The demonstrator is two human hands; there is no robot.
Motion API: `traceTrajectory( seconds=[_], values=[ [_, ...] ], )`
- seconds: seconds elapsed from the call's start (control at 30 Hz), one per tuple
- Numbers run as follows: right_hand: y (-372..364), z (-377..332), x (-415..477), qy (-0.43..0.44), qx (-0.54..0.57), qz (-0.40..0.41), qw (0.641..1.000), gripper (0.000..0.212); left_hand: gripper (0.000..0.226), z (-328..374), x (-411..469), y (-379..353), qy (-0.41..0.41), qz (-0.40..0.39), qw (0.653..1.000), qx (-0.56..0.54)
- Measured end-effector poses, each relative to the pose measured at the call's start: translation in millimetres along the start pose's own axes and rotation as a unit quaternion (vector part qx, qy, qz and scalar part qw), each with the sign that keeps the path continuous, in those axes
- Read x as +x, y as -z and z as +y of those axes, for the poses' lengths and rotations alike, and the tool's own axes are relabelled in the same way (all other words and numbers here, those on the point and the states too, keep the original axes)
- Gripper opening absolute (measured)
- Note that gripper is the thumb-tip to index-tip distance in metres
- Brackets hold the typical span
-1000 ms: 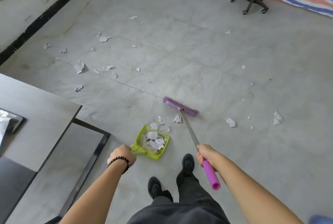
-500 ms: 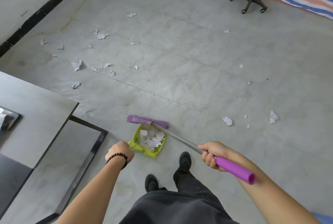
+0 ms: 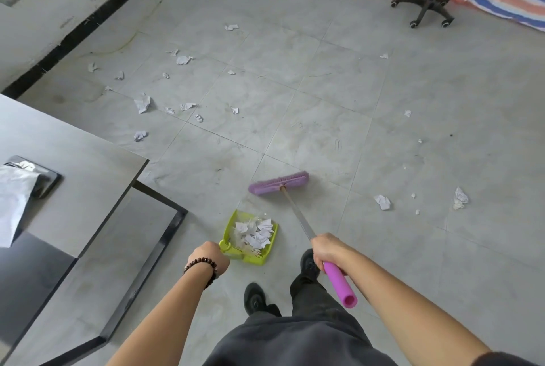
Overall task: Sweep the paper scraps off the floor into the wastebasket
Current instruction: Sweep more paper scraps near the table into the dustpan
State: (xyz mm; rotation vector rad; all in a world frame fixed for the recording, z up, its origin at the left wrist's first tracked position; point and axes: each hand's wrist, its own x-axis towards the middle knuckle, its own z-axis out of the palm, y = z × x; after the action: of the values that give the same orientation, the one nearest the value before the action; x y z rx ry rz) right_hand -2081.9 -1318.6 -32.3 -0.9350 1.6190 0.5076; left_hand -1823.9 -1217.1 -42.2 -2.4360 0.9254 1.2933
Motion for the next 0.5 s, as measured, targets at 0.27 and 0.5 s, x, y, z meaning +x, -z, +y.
traceTrajectory(
  seconds=[0.27, 0.5],
  values=[
    [-44, 67, -54, -0.074, 0.076, -0.071, 0.992, 0.027, 0.018, 4, -7, -19, -0.034, -0.006, 0.999, -0.028],
    [-34, 117, -92, -0.118, 0.31, -0.137, 0.933, 0.041, 0.012, 15, -30, -34, -0.081, 0.005, 0.997, 0.014]
  ],
)
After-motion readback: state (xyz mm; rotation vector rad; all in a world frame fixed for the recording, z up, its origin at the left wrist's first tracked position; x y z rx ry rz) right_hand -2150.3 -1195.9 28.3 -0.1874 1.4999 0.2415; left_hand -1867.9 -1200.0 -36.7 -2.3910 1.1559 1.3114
